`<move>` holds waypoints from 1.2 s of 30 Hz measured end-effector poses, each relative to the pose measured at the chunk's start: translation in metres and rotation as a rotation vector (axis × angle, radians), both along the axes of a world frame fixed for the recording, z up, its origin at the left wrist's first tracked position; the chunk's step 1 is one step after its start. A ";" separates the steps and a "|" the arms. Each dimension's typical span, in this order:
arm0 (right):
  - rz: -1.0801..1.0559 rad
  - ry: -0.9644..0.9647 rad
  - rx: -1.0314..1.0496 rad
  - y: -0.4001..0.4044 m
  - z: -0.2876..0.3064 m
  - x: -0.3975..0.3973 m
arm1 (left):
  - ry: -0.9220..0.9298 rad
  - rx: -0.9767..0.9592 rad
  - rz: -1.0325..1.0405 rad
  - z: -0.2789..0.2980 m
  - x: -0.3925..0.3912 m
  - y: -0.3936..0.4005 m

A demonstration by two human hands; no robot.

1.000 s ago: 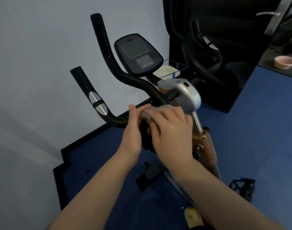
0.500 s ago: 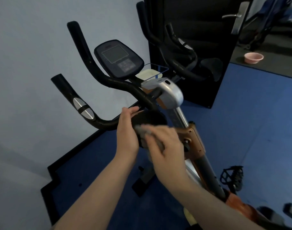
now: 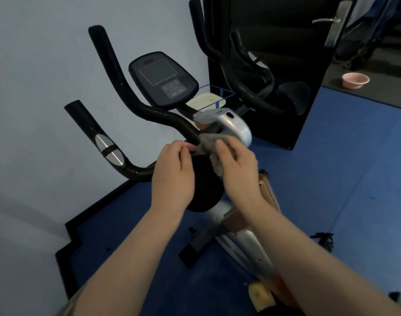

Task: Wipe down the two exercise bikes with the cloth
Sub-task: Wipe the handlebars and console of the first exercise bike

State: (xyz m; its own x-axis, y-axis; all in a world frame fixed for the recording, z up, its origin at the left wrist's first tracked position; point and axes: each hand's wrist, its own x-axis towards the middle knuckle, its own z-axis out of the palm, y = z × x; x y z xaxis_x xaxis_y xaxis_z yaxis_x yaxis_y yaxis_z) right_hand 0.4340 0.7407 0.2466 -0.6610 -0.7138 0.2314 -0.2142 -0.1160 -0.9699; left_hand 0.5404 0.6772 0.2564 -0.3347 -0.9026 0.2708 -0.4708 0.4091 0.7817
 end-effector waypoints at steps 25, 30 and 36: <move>0.037 0.964 0.043 0.018 -0.002 0.024 | 0.469 0.209 0.267 -0.003 0.001 0.014; 0.194 1.076 0.046 0.026 -0.005 0.012 | 0.533 0.305 0.347 -0.008 0.000 0.018; 0.221 1.167 -0.135 0.003 0.005 -0.012 | 0.464 0.235 0.387 -0.011 -0.002 0.022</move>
State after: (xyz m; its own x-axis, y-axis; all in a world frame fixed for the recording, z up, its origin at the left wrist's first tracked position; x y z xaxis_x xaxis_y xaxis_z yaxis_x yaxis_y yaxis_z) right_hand 0.4218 0.7442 0.2519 0.1317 -0.7097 0.6920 -0.9202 -0.3471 -0.1808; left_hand 0.5389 0.6990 0.2458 0.1311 -0.9873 0.0894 -0.1414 0.0706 0.9874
